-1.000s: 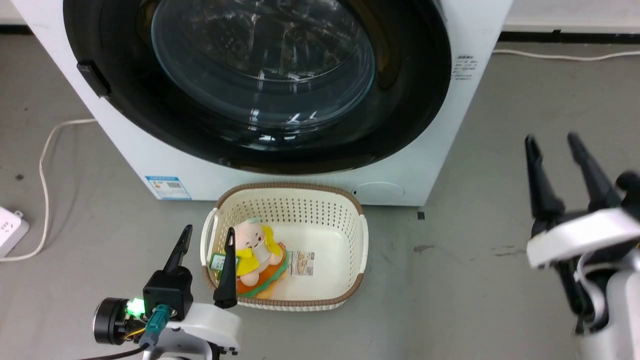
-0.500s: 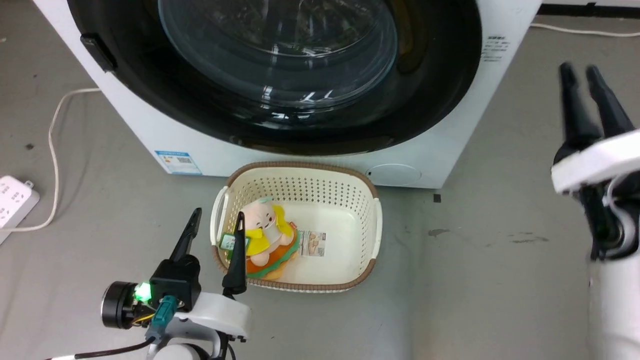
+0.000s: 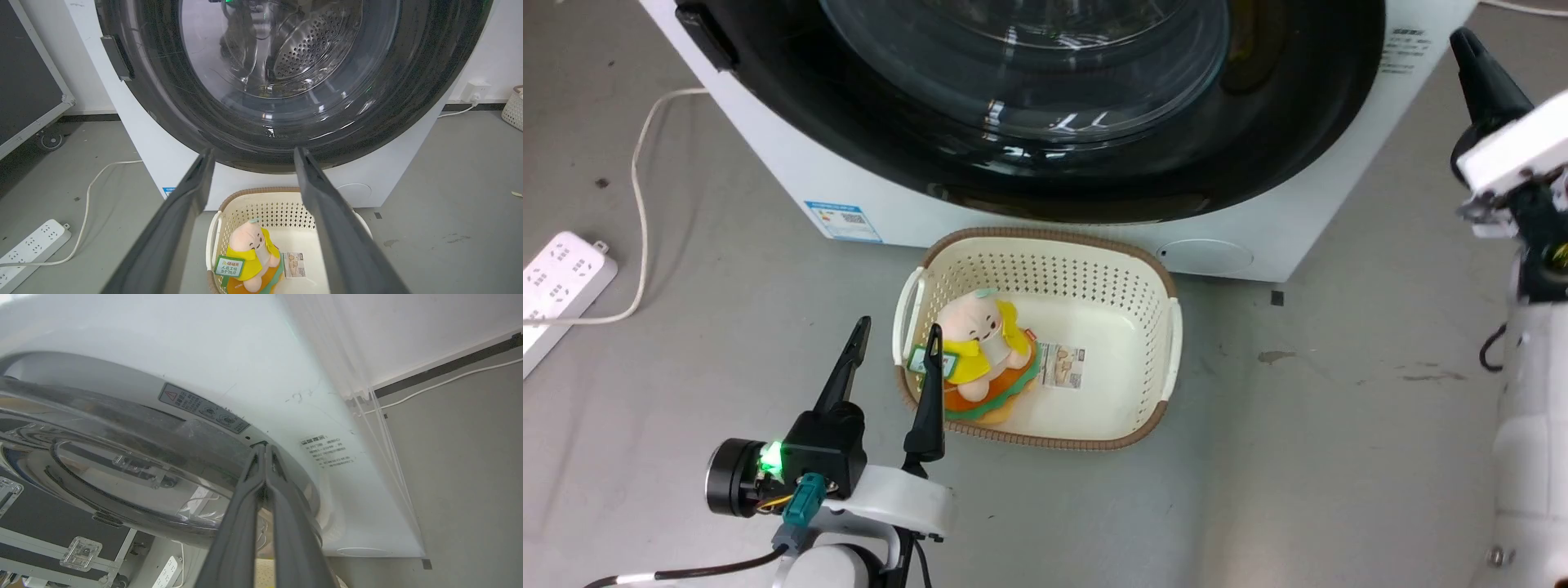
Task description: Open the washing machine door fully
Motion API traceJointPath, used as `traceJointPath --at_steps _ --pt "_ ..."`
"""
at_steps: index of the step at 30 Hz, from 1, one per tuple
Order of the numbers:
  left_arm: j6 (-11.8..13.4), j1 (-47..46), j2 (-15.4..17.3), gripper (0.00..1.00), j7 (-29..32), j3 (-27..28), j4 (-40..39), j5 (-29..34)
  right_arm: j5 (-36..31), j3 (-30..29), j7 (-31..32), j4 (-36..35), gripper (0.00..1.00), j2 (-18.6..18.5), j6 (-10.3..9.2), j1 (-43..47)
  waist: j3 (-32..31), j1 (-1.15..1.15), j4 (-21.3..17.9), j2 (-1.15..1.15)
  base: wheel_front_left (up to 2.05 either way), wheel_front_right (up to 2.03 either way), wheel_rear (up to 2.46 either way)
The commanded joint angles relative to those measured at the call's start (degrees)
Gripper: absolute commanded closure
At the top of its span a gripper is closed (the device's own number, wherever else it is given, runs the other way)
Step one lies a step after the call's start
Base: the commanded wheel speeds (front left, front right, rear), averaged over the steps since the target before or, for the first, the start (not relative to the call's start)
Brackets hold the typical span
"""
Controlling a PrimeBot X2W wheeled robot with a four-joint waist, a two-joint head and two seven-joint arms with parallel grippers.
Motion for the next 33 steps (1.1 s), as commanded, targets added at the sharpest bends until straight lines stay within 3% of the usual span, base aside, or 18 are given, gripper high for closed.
traceJointPath --at_steps 1,22,33 --pt "0.35 -1.02 0.06 0.0 -0.71 -0.31 0.0 -0.33 1.32 -1.06 1.37 1.56 1.0 0.19 -0.01 -2.95 0.37 -0.01 0.44 0.0 0.0 0.0 0.0" --pt "1.15 -2.55 0.07 0.0 -3.22 -2.9 0.14 -0.91 3.36 -14.53 21.06 22.6 1.0 -2.14 -0.01 -21.97 3.76 -0.01 3.65 0.0 0.0 0.0 0.0" --pt "1.85 -2.93 0.08 0.0 -4.66 -3.81 0.59 -1.47 2.54 -19.49 31.54 26.89 1.0 -2.55 -0.02 -23.7 3.26 -0.01 5.13 0.0 0.0 0.0 0.0"
